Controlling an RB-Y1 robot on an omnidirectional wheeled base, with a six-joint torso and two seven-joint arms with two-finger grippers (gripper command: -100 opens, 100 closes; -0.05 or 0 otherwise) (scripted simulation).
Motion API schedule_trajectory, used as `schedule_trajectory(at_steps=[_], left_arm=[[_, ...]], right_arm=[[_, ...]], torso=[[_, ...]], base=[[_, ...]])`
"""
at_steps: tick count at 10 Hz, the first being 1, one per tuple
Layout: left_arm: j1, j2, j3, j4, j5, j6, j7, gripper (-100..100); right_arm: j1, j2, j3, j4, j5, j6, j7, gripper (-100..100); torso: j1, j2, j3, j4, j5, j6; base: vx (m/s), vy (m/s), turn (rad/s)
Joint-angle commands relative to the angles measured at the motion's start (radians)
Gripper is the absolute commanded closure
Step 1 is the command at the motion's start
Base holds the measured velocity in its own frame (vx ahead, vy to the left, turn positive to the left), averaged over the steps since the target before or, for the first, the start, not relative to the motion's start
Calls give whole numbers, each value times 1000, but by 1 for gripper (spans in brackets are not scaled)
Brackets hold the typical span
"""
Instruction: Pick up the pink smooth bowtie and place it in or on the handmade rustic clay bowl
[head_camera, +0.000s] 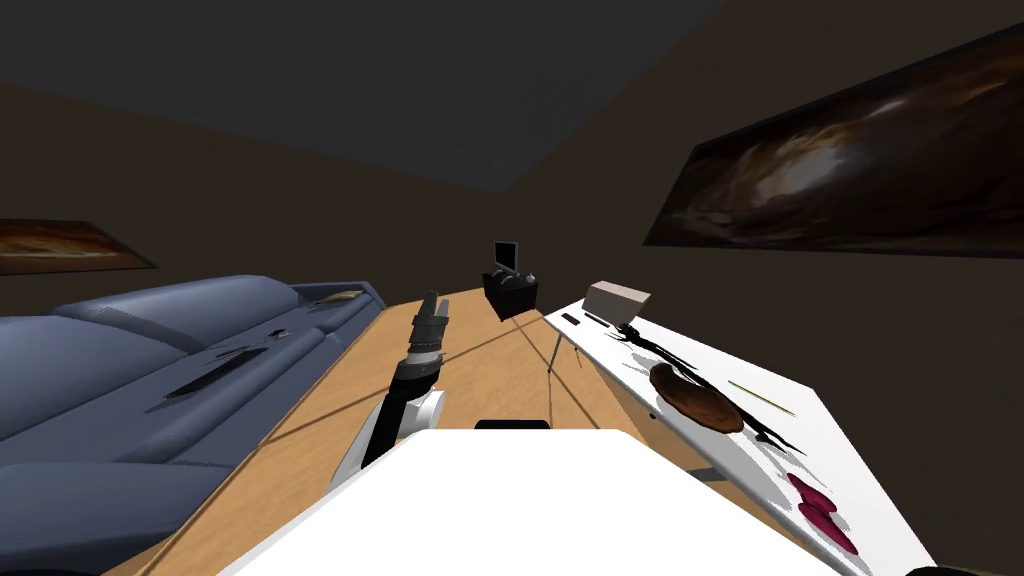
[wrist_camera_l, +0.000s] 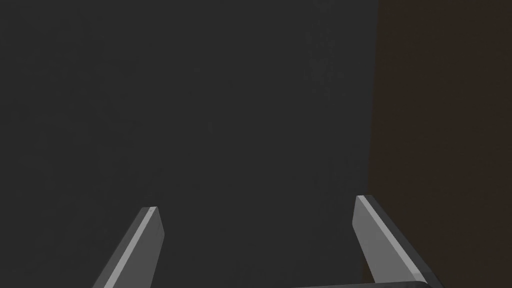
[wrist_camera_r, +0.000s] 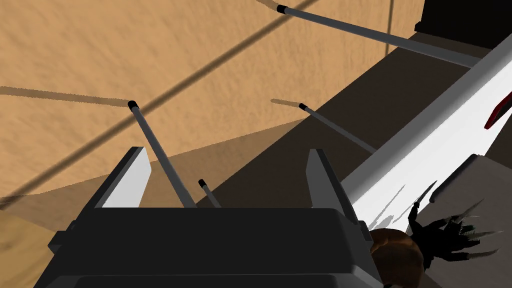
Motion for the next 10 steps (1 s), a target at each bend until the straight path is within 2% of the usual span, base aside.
schedule_trajectory(at_steps=[1,2,3,4,5,7,8,10], left_arm=[[0,0,0,0,0,0,0,0],[0,0,0,0,0,0,0,0],[0,0,0,0,0,0,0,0],[0,0,0,0,0,0,0,0],[0,0,0,0,0,0,0,0],[0,0,0,0,0,0,0,0],[0,0,0,0,0,0,0,0],[0,0,0,0,0,0,0,0]], right_arm=[[13,-27,34,50,-11,-2,-1,-100],[21,-51,64,90,-20,-1,-4,-100],[21,-51,64,101,-20,-1,-4,-100],[28,-75,93,138,-27,-1,-7,-100],[28,-75,93,144,-27,-1,-7,-100],[40,-117,149,220,-39,-3,-10,-100],[40,-117,149,225,-39,-3,-10,-100],[45,-152,198,291,-47,-7,-11,-100]], torso=[[0,0,0,0,0,0],[-1,0,0,0,0,-1],[-2,0,0,0,0,-1],[-2,-1,0,0,-1,0],[-1,0,0,0,0,0],[-1,1,0,0,0,-1],[-2,0,0,0,0,-1],[-1,0,0,0,0,0]], base=[[31,-66,210],[36,-99,371],[36,-92,100],[37,-80,148],[20,-69,97],[12,-83,261],[12,-86,77],[29,-96,174]])
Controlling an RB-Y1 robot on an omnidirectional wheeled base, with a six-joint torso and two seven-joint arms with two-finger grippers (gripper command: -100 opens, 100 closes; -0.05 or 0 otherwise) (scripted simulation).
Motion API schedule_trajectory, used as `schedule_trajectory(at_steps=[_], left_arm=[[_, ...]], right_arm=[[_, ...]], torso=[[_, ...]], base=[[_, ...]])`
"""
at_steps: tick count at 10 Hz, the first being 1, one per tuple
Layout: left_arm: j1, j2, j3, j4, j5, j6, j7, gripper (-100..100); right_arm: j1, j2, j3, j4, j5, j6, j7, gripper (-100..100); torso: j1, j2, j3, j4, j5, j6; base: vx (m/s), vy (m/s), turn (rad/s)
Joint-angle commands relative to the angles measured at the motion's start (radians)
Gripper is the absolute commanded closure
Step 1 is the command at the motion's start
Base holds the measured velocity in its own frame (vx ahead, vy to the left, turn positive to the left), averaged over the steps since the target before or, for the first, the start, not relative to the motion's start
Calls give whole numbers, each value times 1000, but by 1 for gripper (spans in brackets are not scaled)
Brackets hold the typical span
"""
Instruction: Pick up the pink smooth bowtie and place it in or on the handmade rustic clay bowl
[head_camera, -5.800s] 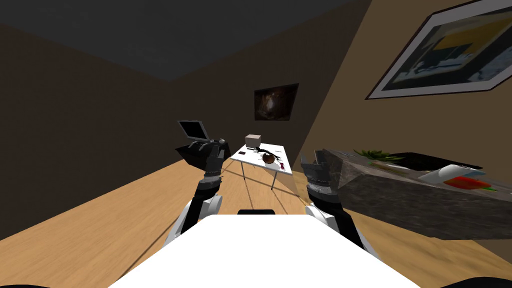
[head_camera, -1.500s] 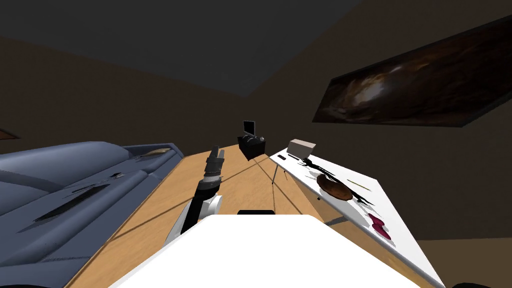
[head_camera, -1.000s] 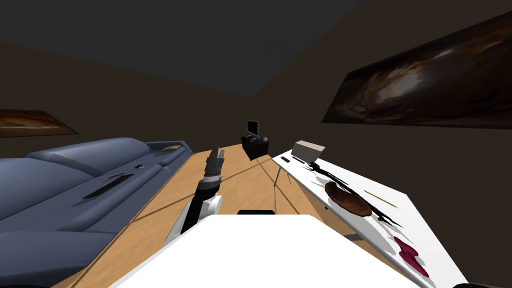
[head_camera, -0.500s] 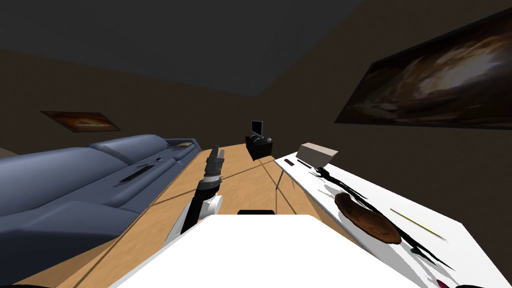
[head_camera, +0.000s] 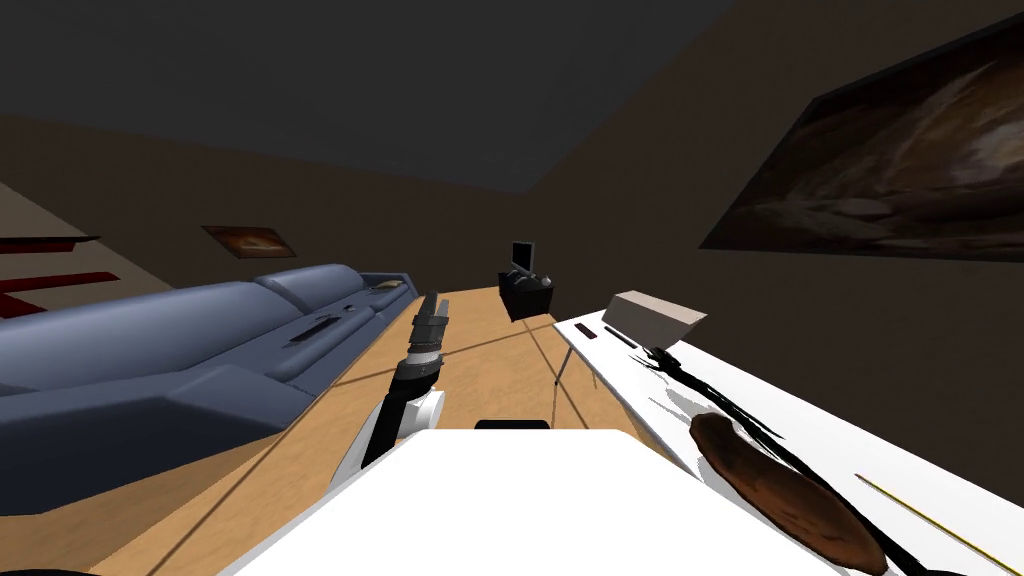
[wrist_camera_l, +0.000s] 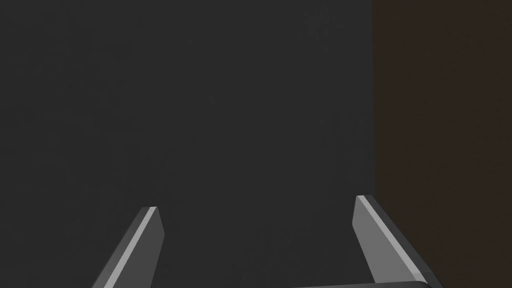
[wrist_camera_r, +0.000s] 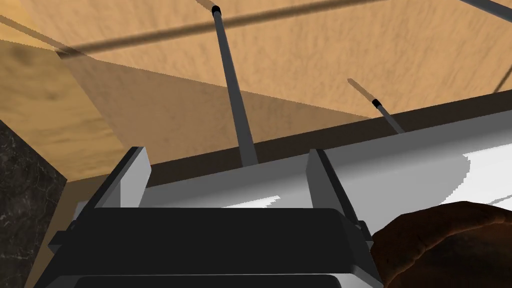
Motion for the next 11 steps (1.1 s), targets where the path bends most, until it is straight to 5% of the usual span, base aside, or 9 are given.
schedule_trajectory(at_steps=[1,5,6,7,11], left_arm=[[0,0,0,0,0,0,0,0],[0,0,0,0,0,0,0,0],[0,0,0,0,0,0,0,0],[0,0,0,0,0,0,0,0],[0,0,0,0,0,0,0,0]], right_arm=[[10,-20,26,43,-8,2,9,-100],[3,-36,57,91,-12,-4,13,-100],[1,-37,58,94,-12,-5,12,0],[-18,-2,58,112,7,8,17,-100],[-47,40,63,140,32,20,18,-100]], torso=[[0,0,0,0,0,0],[-3,-1,0,0,-1,0],[2,0,0,0,0,1],[6,1,0,0,1,1],[6,1,1,0,1,1]], base=[[21,-153,231],[16,-147,144],[3,-15,-2],[7,-30,16],[9,-31,10]])
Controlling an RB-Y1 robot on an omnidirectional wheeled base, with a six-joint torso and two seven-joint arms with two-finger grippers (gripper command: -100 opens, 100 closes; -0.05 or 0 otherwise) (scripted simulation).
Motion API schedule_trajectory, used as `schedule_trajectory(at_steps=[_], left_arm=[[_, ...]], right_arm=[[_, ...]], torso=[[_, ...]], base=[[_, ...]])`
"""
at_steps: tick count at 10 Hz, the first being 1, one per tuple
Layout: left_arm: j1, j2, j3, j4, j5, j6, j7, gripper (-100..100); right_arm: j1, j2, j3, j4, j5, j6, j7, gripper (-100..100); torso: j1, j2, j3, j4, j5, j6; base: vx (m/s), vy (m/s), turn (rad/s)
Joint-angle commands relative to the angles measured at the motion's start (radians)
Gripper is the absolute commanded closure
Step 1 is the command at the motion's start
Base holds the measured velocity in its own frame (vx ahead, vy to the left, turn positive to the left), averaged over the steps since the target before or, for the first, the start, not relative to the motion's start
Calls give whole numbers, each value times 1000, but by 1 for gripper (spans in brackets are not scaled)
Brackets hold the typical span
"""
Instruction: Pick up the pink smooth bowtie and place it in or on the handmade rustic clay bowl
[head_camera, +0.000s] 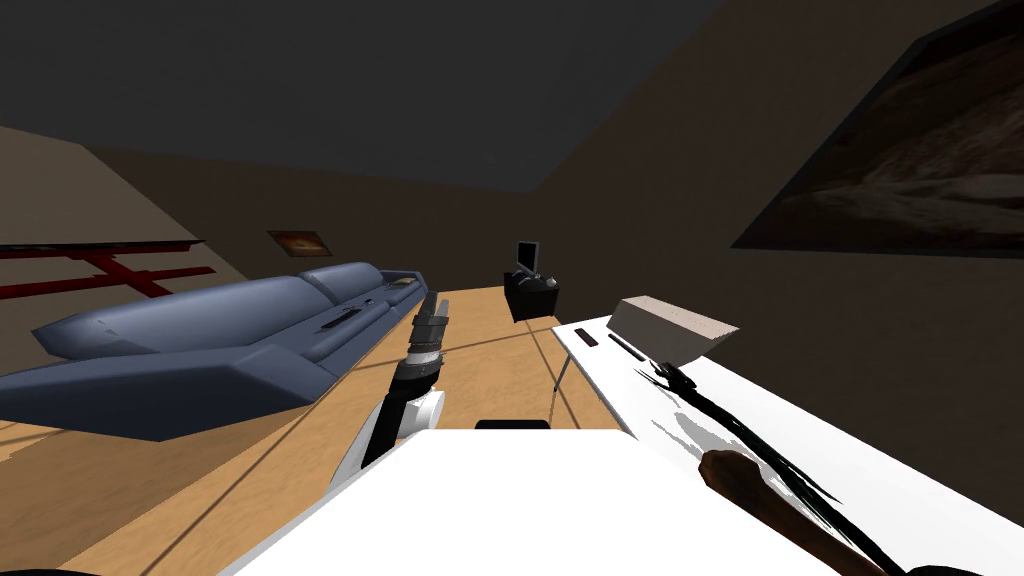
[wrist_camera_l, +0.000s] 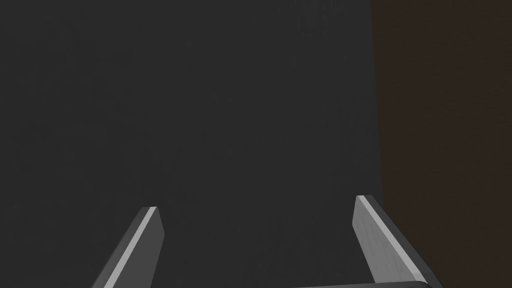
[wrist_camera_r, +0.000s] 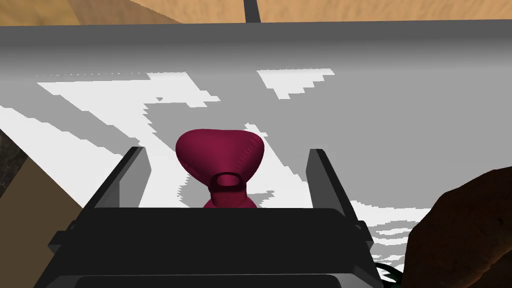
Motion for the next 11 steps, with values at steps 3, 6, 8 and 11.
schedule_trajectory(at_steps=[3,6,8,11], left_arm=[[0,0,0,0,0,0,0,0],[0,0,0,0,0,0,0,0],[0,0,0,0,0,0,0,0],[0,0,0,0,0,0,0,0]], right_arm=[[0,0,0,0,0,0,0,100],[0,0,0,0,0,0,0,0],[34,-53,-5,-33,-31,-17,-3,100],[42,-64,-3,-35,-36,-27,-5,0]], torso=[[1,0,0,0,0,0],[1,0,0,0,0,0],[3,0,0,0,1,0],[4,1,0,0,1,0]], base=[[0,0,0],[0,0,0],[-10,40,-19],[-8,21,-6]])
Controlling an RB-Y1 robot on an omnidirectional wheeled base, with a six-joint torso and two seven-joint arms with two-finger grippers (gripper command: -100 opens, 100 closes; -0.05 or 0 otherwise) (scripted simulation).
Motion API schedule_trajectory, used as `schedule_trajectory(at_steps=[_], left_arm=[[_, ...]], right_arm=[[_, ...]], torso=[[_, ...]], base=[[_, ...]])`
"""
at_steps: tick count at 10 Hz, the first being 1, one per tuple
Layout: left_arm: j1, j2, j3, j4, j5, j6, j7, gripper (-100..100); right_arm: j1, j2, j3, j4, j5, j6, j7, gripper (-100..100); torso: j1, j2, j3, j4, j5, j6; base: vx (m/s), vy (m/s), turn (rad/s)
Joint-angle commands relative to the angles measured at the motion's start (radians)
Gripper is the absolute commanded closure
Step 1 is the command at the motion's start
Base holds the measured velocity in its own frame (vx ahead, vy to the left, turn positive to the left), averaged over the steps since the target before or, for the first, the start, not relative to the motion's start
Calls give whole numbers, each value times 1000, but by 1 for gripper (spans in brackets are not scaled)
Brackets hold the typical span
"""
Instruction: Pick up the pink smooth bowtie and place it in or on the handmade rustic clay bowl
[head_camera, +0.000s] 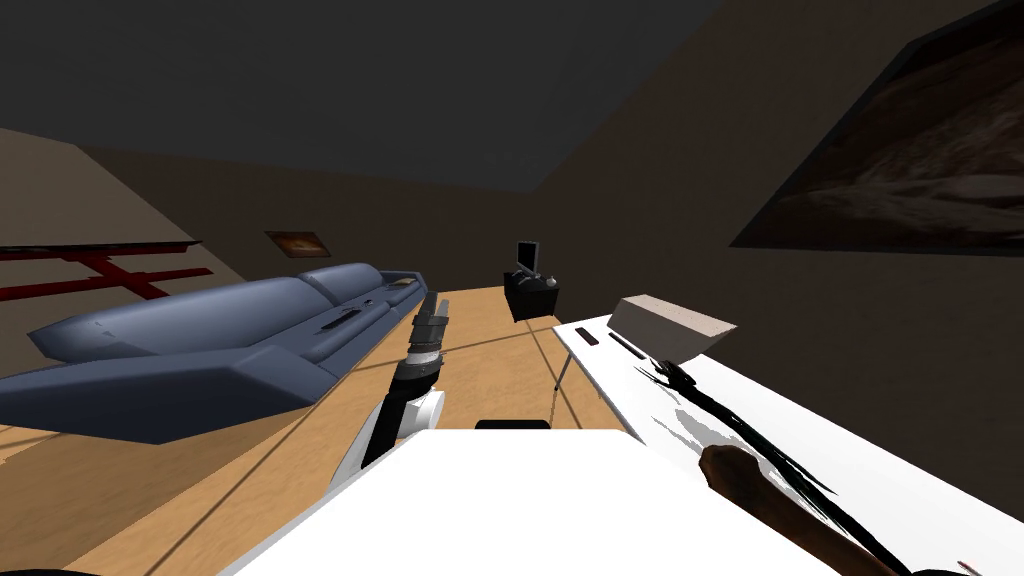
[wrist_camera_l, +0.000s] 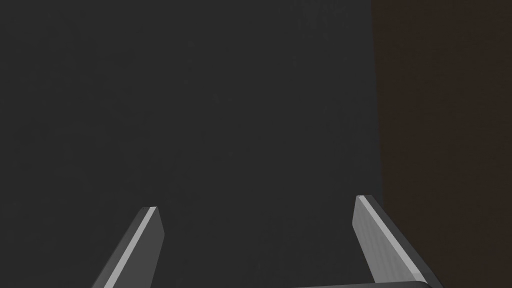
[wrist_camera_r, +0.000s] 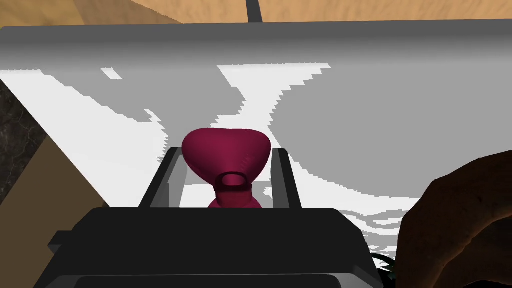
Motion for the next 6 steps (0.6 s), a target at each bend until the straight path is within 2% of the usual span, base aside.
schedule_trajectory(at_steps=[1,3,4,6], left_arm=[[0,0,0,0,0,0,0,0],[0,0,0,0,0,0,0,0],[0,0,0,0,0,0,0,0],[0,0,0,0,0,0,0,0]], right_arm=[[34,-5,29,7,-34,-18,-10,100],[70,-6,60,15,-65,-36,-19,100],[70,-6,60,15,-65,-36,-19,100],[112,-9,95,23,-101,-55,-30,100]], torso=[[0,0,0,0,0,0],[11,-8,-4,-2,2,2],[13,-11,-6,-3,3,2],[9,-10,-6,-3,2,2]], base=[[91,99,-50],[171,173,-81],[131,109,-51],[147,108,-45]])
